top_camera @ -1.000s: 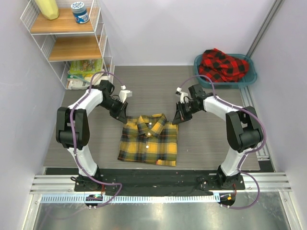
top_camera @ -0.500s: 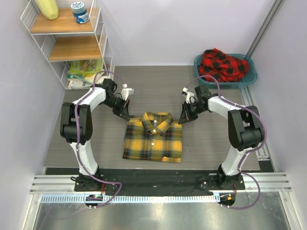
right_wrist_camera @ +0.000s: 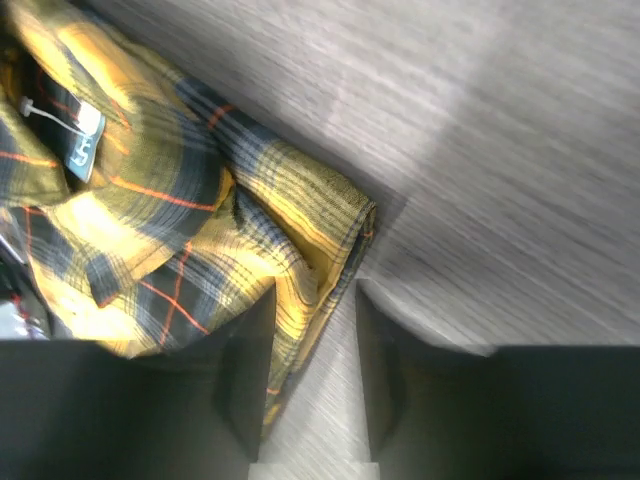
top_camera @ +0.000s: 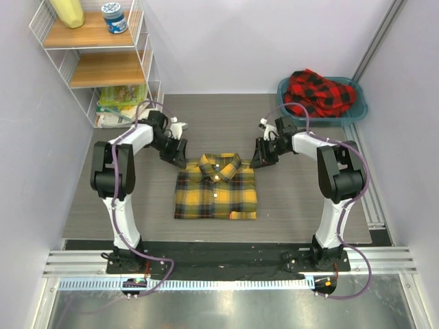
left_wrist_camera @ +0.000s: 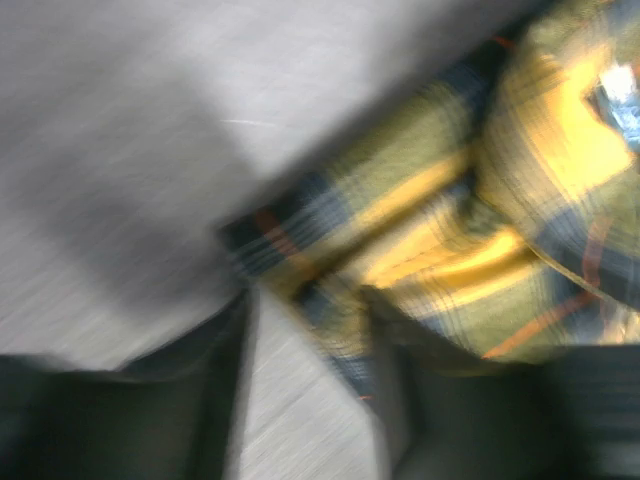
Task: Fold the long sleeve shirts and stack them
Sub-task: Fold the shirt, then neatly place the folded shirt to the corner
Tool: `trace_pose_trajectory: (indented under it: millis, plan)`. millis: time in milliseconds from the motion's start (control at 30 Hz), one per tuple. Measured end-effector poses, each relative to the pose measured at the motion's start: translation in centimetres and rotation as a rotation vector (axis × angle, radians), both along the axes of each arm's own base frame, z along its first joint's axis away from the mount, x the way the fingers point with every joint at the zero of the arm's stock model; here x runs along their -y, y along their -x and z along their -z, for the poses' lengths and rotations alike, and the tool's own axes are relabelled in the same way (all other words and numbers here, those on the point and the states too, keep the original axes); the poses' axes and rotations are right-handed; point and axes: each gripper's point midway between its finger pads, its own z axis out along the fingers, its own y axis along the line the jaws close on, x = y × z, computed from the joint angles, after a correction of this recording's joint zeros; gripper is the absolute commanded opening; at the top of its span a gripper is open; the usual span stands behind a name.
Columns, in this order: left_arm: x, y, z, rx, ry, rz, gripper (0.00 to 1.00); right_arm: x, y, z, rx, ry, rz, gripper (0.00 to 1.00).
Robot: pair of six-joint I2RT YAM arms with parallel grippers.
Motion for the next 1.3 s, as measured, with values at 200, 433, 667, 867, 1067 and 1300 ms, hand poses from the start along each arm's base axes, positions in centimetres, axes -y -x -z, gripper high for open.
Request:
trace_pose_trajectory:
  millis: [200, 433, 667, 867, 1067, 1300]
  plan:
    - [-2.8, -1.7, -7.1, 0.280, -0.156, -0.091, 1.00, 1.5, -1.1, -4.9, 0.072, -0.032, 0.079, 1.00]
    - [1.2, 4.1, -26.4, 0.812, 0.022, -0.153, 1.00, 4.7, -0.7, -17.8, 0.421, -0.029, 0.120, 1.00]
    - [8.8, 10.4, -23.0, 0.593, 0.101, -0.188, 1.00, 4.8, 1.7, -18.9, 0.442, -0.030, 0.125, 1.00]
    - [9.0, 15.8, -6.3, 0.233, -0.238, -0.240, 1.00, 5.2, 3.9, -14.6, 0.293, -0.004, 0.154, 1.00]
    - [9.7, 16.3, -0.1, 0.185, -0.445, -0.242, 1.00, 5.6, 5.0, -13.4, 0.271, 0.014, 0.165, 1.00]
    - [11.7, 10.8, 0.3, 0.108, -0.419, -0.302, 1.00, 5.9, 4.7, -13.0, 0.268, 0.018, 0.168, 1.00]
